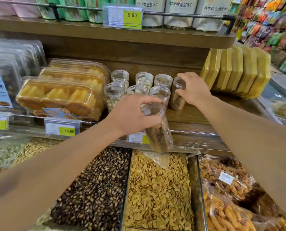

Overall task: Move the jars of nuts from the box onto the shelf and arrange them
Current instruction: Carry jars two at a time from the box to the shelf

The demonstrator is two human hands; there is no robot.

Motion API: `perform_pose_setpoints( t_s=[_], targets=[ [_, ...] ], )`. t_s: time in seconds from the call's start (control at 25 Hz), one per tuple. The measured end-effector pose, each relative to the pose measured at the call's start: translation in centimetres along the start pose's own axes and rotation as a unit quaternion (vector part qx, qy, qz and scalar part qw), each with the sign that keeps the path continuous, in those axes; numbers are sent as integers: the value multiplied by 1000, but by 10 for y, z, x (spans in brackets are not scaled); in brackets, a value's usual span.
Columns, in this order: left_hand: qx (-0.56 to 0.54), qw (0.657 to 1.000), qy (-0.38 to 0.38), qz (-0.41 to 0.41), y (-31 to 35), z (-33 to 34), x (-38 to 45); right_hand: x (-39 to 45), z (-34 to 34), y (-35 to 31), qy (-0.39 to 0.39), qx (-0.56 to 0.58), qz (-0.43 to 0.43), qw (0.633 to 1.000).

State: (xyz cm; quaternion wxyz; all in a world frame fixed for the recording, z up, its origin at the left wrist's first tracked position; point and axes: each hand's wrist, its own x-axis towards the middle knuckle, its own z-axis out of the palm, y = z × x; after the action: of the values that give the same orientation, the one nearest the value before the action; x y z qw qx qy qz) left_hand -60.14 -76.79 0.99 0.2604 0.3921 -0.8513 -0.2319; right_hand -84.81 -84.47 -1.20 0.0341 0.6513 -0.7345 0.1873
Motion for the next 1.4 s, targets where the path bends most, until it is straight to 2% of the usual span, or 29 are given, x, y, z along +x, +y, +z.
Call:
perform_pose_setpoints(
  t_s=[0.2, 0.36, 0.44, 0.6, 0.84, 1.0, 1.12, 1.24, 1.4],
  targets=[
    [12, 999, 20, 26, 13, -1, 15, -37, -8, 15, -25, 40, 19, 999],
    [91, 991, 69, 74, 30, 12, 52, -79, -20, 34, -14, 33, 37, 999],
    [138, 985, 36, 93, 34, 31, 72, -93, -25, 43, -22, 26, 63, 997],
    [230, 969, -34, 79, 32, 67, 100, -108, -35, 54, -16, 25, 50, 998],
    [267, 960, -32, 77, 32, 71, 108, -123, -48, 42, -13, 18, 28, 999],
    [242, 966, -6, 88, 31, 50, 50, -146, -57, 14, -23, 23, 14, 999],
    [208, 975, 20, 68, 18, 30, -29, -179, -54, -27, -32, 24, -24, 999],
    [198, 978, 55, 25, -11, 13, -123, -225, -39, -85, -65, 20, -83, 994],
    [208, 971, 78, -85, -48, 5, -253, -290, -3, -167, -133, 18, -172, 976]
  ],
)
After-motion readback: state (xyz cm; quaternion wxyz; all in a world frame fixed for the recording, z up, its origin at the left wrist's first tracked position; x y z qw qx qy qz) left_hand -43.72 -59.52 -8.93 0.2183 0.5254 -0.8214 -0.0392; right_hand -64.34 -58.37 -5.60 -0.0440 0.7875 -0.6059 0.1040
